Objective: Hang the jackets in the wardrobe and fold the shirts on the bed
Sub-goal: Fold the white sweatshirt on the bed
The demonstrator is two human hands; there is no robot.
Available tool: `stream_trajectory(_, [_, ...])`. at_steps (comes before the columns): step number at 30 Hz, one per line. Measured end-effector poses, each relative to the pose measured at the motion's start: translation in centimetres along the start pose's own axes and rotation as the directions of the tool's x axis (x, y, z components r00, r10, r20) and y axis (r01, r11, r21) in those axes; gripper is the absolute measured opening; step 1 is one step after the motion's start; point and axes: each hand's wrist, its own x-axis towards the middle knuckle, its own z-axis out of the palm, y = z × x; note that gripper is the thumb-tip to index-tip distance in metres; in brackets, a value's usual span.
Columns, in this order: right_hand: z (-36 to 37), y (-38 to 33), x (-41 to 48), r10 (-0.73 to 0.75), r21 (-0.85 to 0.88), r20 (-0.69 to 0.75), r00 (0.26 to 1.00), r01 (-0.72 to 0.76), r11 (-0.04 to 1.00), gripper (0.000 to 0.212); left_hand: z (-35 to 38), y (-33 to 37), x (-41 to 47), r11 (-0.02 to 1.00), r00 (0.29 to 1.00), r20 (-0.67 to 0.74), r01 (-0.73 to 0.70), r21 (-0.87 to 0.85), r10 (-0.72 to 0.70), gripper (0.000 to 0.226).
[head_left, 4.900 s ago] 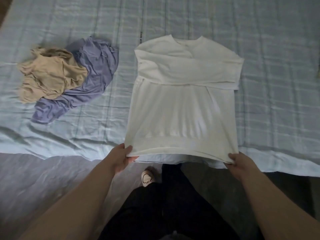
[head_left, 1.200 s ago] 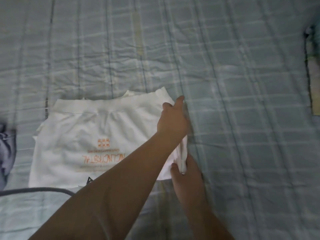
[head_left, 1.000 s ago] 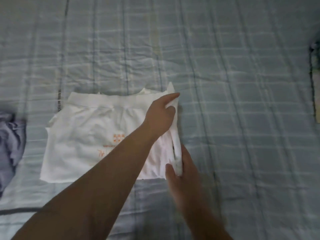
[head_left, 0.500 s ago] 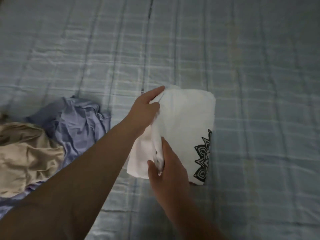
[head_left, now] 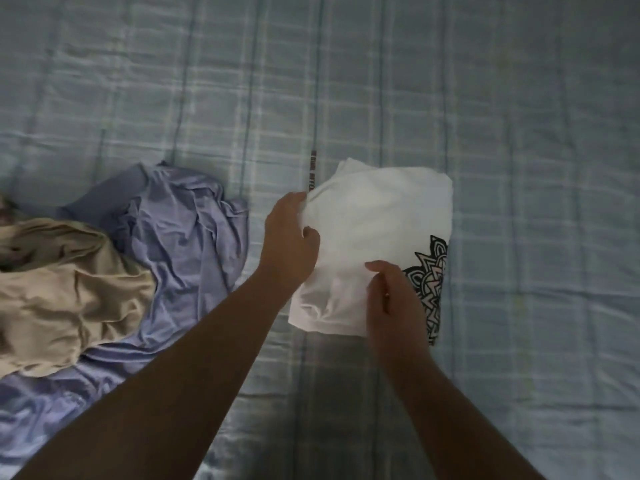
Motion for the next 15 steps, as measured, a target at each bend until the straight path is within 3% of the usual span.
stream_trajectory(2, [-1.7,1.5,1.0,-0.085,-0.102,-0.099,0.991,0.075,0.992,0.033,0.5,0.1,-2.2,0.948,0.976,-0.003,-0.213,0.238,0.22,0.067])
stream_trajectory(5, [-3.0,3.9,2.6,-0.212,-0.314,-0.108,0.971,0.169,0.934,0.043,1.9,0.1,-4.9,0.729,0.875,0.218,-0.481,0.487,0.432,0.064])
stream_trajectory(9, [-2.0,7.8,3.1,-0.25,-0.521,0.063,0.966,0.245,0.817,0.056,4.8,-1.9,-6.6,0.595,0.844,0.374,-0.536,0.598,0.385,0.059])
stream_trajectory(15, [-0.7,10.9,2.4,-0.247,-0.628,0.196,0.949,0.315,0.712,0.06,4.6,-6.3,-7.6,0.508,0.813,0.4,-0.579,0.638,0.424,0.055])
